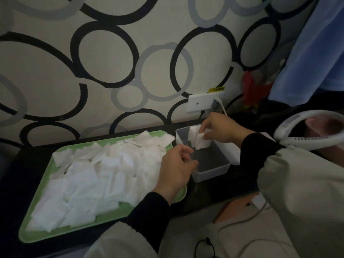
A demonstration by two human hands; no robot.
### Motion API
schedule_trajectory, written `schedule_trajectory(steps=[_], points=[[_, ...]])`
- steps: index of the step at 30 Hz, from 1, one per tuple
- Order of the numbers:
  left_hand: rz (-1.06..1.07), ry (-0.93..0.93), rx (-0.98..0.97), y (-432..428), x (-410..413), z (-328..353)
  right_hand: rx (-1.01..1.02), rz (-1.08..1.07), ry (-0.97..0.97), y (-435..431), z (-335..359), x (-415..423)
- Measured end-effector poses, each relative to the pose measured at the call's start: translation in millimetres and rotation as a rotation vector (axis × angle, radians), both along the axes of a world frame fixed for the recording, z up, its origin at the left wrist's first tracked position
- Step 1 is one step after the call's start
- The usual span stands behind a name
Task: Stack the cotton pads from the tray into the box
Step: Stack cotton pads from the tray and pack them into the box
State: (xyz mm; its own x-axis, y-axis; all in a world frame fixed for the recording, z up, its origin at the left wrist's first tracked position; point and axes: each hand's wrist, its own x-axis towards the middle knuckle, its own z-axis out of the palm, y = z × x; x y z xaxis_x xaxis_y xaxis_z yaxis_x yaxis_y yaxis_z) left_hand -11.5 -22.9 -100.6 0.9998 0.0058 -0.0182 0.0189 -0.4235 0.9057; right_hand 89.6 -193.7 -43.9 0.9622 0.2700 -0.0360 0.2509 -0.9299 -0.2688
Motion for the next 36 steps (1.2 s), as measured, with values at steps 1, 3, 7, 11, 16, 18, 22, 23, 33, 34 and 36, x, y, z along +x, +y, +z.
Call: schedule_trajectory(steps=[1,3,7,11,16,18,22,23,33,34,36], points=[[0.0,-0.004,0.014,-0.7,1.2,-1.2,-0.044,0.013,0.006,2.2,-1.3,3.5],[-0.008,-0.003,0.027,-0.2,3.3,-2.9,-0.106,0.004,0.02,6.3,-6.9,10.9],[-0.027,-0.01,0.013,3.6,4.8,-6.7,-0.156,-0.083,-0.009,11.8,-17.9,14.7],[-0.025,-0.026,-0.012,6.9,4.3,-6.8,-0.106,-0.138,-0.039,10.3,-20.3,7.9],[-0.003,-0.026,-0.014,21.3,1.3,2.9,0.007,-0.181,-0.028,4.5,-8.5,-12.3],[0.017,-0.029,0.006,32.8,-2.0,8.1,0.075,-0.181,-0.04,9.0,-0.3,-25.9],[0.061,-0.04,0.023,65.8,-13.8,15.1,0.341,-0.161,-0.042,40.1,17.6,-66.7],[0.072,-0.042,0.037,74.4,-17.4,16.3,0.389,-0.141,-0.034,51.8,20.4,-77.2],[0.231,0.017,-0.064,136.8,-79.6,29.3,0.357,-0.211,0.313,119.9,-41.5,-127.0],[0.242,0.033,-0.097,137.9,-86.6,30.3,0.361,-0.25,0.304,121.5,-46.8,-127.9],[0.235,0.051,-0.118,138.0,-97.2,29.8,0.39,-0.324,0.265,126.0,-51.4,-128.5]])
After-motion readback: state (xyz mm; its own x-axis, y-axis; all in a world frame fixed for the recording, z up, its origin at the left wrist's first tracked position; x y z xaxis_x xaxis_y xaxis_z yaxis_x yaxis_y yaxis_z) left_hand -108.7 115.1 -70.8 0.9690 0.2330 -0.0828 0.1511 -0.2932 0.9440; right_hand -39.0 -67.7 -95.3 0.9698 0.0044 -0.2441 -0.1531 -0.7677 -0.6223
